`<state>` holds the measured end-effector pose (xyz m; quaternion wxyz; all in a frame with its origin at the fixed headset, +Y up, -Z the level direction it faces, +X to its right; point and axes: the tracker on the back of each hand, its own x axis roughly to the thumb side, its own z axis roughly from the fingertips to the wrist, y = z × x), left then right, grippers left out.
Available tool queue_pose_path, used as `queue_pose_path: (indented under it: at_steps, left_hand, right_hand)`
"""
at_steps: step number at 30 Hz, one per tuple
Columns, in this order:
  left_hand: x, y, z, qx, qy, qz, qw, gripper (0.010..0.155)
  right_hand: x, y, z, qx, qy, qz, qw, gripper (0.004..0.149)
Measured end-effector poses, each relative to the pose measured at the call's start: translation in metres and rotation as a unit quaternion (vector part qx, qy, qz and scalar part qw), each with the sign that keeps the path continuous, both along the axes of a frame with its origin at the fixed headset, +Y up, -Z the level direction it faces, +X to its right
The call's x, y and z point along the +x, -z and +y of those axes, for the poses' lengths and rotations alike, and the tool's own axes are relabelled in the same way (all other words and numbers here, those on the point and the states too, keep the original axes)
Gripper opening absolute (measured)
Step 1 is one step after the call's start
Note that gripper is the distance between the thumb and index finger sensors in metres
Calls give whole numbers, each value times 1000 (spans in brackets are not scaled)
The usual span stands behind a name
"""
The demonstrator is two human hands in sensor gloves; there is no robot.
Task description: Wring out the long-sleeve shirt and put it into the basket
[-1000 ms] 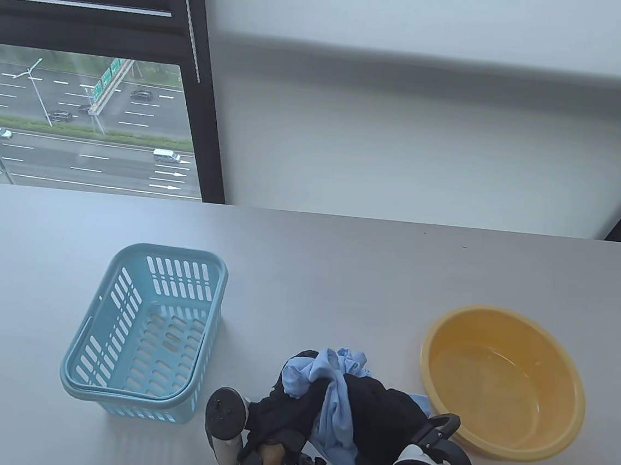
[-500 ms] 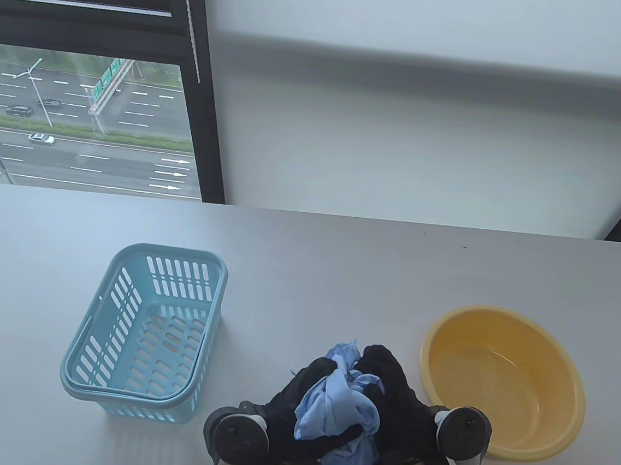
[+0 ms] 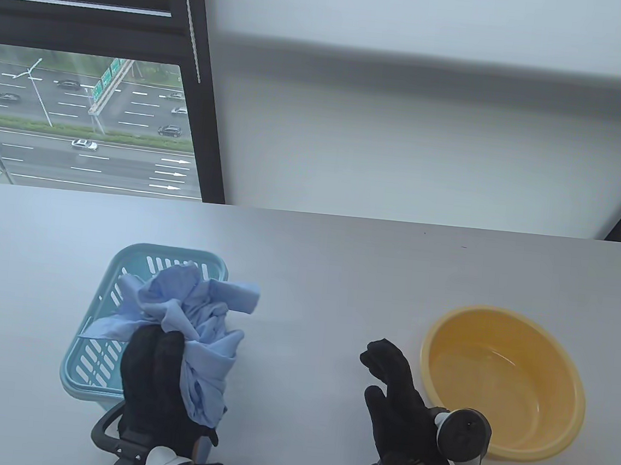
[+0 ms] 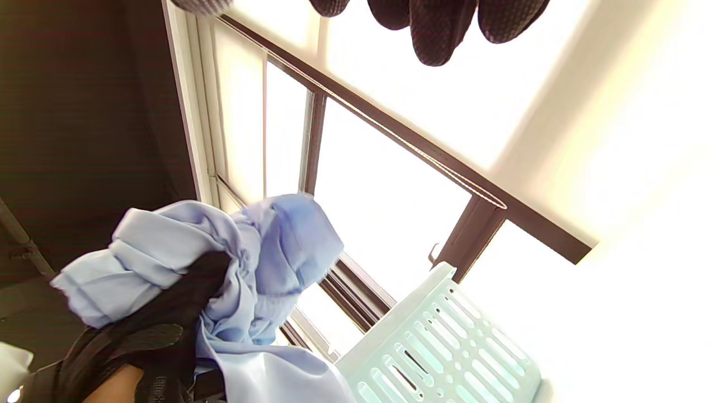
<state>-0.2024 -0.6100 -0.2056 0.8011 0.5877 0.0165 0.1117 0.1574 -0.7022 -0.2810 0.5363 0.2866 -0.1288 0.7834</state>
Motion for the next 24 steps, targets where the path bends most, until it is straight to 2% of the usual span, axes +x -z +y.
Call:
queue_pose_path:
  at_steps: [3, 5, 6, 8, 11, 14, 16, 18, 21, 24]
  left_hand:
    - [-9, 13, -1, -134, -40, 52, 989, 96]
    - [-14, 21, -6, -225, -70, 54, 970, 102]
    - [-16, 23, -8, -245, -79, 39, 966, 104]
    - [-15, 24, -8, -240, -90, 6, 967, 102]
    - [-4, 19, -4, -210, -57, 11, 976, 92]
    - [22, 13, -1, -178, 28, -41, 983, 69]
    - [50, 12, 0, -175, 95, -97, 975, 50]
    - [83, 16, -7, -191, 144, -148, 960, 40]
    - [114, 25, -22, -234, 179, -202, 934, 40]
    - [133, 33, -39, -250, 208, -196, 925, 40]
  right_hand:
    - [-1, 0, 0, 2, -6, -1, 1000, 69]
    - [-2, 0, -1, 0, -9, 2, 1000, 68]
    - [-2, 0, -1, 0, -11, 2, 1000, 67]
    - [-3, 0, -1, 2, -21, 0, 1000, 67]
    - [-6, -2, 1, 22, -54, -17, 998, 66]
    - [-6, -7, 5, 70, -96, -90, 989, 61]
    - [-6, -10, 11, 121, -144, -137, 973, 57]
    - [-7, -14, 17, 168, -206, -181, 947, 52]
    - [-10, -16, 19, 213, -288, -227, 906, 44]
    - [-15, -16, 19, 244, -364, -251, 863, 42]
